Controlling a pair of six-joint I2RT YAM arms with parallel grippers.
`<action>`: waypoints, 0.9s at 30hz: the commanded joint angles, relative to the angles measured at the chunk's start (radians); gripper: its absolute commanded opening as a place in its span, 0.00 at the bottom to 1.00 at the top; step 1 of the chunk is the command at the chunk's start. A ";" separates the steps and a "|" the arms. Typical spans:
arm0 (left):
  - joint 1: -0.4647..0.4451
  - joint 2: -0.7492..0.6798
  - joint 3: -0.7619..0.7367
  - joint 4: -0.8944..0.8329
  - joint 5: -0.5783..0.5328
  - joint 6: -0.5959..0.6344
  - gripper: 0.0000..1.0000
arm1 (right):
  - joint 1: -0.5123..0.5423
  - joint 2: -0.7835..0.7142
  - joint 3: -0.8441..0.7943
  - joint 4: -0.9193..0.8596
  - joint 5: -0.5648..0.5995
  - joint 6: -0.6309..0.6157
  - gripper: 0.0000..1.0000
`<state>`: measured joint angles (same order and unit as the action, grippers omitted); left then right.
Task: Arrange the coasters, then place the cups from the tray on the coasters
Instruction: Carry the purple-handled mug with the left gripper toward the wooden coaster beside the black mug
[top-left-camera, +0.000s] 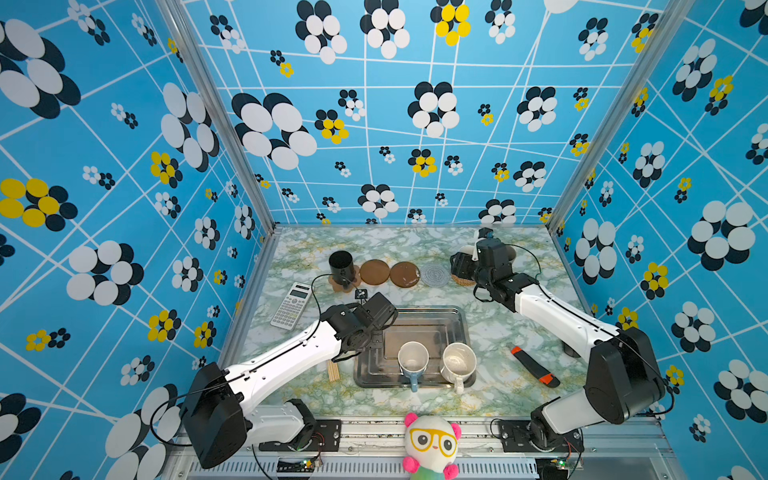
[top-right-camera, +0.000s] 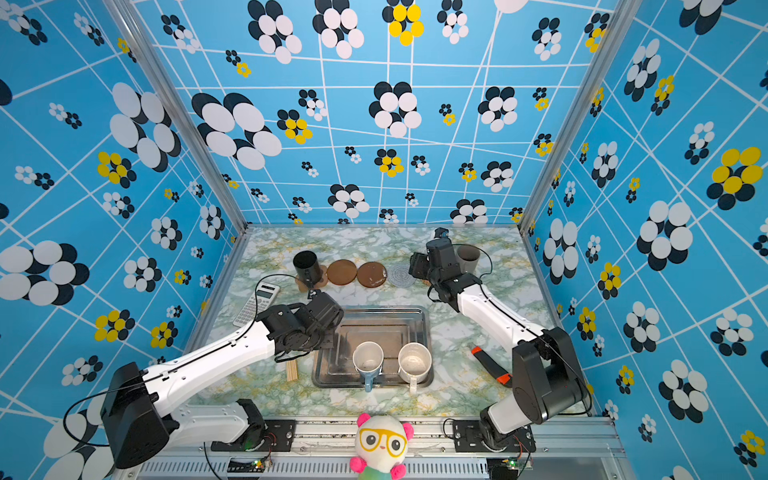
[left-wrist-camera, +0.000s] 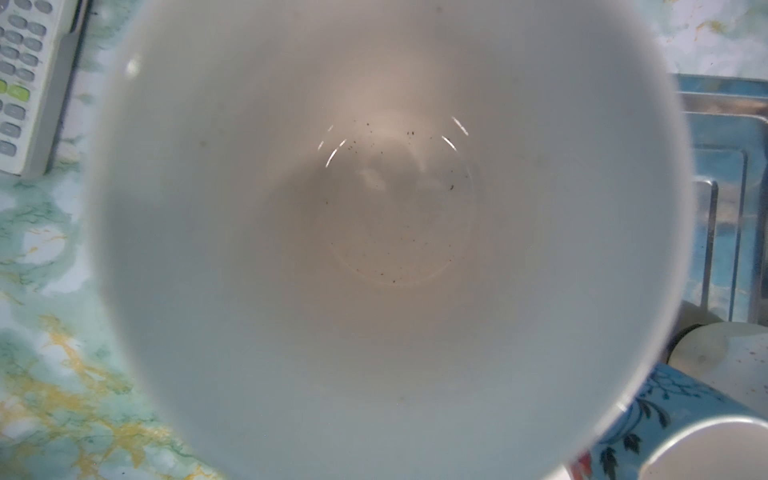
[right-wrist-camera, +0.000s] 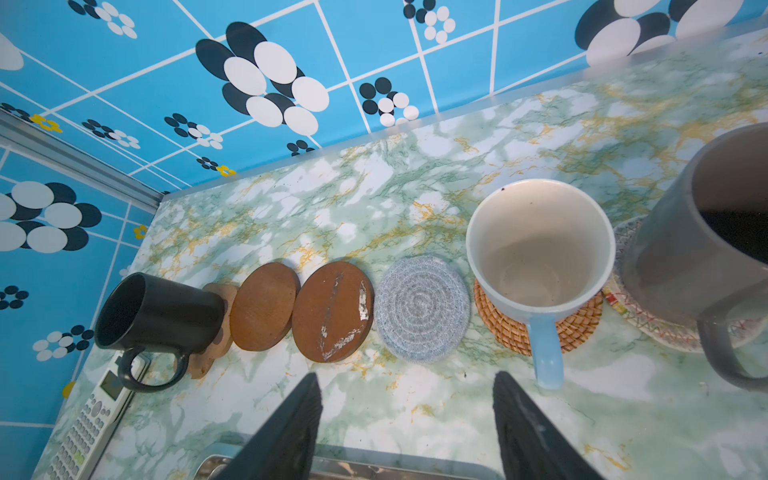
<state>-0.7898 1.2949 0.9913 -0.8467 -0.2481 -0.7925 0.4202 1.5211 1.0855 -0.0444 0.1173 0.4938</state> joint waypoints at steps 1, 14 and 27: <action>0.031 0.029 0.070 0.046 -0.006 0.087 0.00 | -0.006 -0.033 0.025 -0.017 -0.012 -0.015 0.67; 0.198 0.234 0.280 0.170 0.021 0.279 0.00 | -0.012 -0.055 0.013 -0.020 -0.022 -0.021 0.67; 0.297 0.484 0.550 0.163 0.083 0.399 0.00 | -0.046 -0.120 -0.021 -0.043 -0.033 -0.040 0.67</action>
<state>-0.5079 1.7596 1.4765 -0.7097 -0.1711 -0.4400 0.3847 1.4349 1.0817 -0.0570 0.0944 0.4774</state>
